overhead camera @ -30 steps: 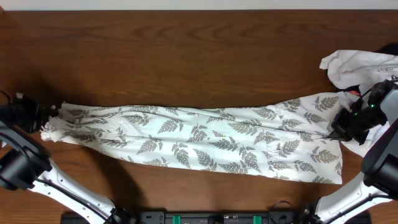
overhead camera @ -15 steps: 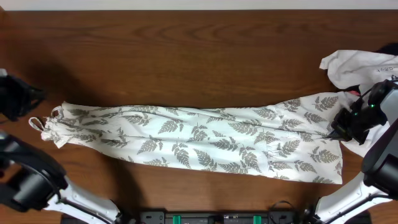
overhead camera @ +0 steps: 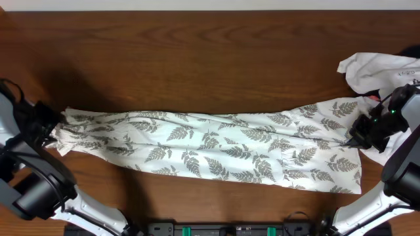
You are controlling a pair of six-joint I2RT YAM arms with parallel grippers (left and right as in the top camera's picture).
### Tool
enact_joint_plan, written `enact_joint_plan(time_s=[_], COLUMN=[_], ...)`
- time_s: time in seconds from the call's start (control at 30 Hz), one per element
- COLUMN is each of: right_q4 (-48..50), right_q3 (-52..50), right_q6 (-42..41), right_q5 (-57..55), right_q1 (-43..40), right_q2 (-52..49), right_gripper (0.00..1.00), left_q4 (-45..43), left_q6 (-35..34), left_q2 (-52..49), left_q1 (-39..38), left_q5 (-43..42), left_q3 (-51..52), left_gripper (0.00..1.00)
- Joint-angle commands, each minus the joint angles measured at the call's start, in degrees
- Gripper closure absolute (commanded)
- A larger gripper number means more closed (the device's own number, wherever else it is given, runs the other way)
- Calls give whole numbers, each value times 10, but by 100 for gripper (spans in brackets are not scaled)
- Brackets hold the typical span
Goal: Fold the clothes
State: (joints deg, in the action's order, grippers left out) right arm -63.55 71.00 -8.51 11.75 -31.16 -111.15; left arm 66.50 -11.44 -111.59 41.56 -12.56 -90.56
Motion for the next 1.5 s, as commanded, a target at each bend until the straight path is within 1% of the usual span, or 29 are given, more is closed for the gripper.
enact_joint_plan(time_s=[0.0,0.27,0.43,0.53,0.8,0.87,0.93,0.97,1.03,1.07,1.1,1.13,1.17,1.23,1.3,1.4,1.47], right_q4=[-1,-1,-1,-1,-2,-2,-2,-2,-2,-2,-2,-2,-2,-2,-2,-2,-2], right_q3=[-2,-2,-2,-2,-2,-2,-2,-2,-2,-2,-2,-2,-2,-2,-2,-2,-2], right_q6=[1,0,0,0,0,0,0,0,0,0,0,0,0,0,0,0,0], right_q5=[-10,-10,-10,-10,-10,-10,-10,-10,-10,-10,-10,-10,-10,-10,-10,-10,-10], right_q1=[-6,-6,-6,-6,-6,-6,-6,-6,-6,-6,-6,-6,-6,-6,-6,-6,-6], right_q2=[4,4,4,4,4,4,4,4,4,4,4,4,4,4,4,4,4], right_gripper=[99,99,99,99,99,99,99,99,99,99,99,99,99,99,99,99,99], left_q4=[-19,-71,-73,-75,-78,-79,-77,-77,-75,-75,-75,-75,-75,-78,-83,-105,-133], left_q6=[-17,-11,-11,2,13,13,13,13,13,13,13,13,13,14,30,72,83], left_q2=[-5,-6,-16,-28,-60,-60,-60,-60,-60,-60,-60,-60,-60,-59,-58,-49,-35], left_q1=[2,1,-1,-10,-33,-33,-33,-33,-33,-33,-33,-33,-33,-33,-33,-33,-33], left_q5=[32,37,35,17,16,16,16,16,16,16,16,14,10,-16,-63,-151,-184], left_q3=[4,5,5,5,5,5,5,5,5,5,5,5,5,2,-9,-24,-26], left_gripper=[44,44,43,43,44,50,61,69,79,81,88,92,94,94,94,94,94])
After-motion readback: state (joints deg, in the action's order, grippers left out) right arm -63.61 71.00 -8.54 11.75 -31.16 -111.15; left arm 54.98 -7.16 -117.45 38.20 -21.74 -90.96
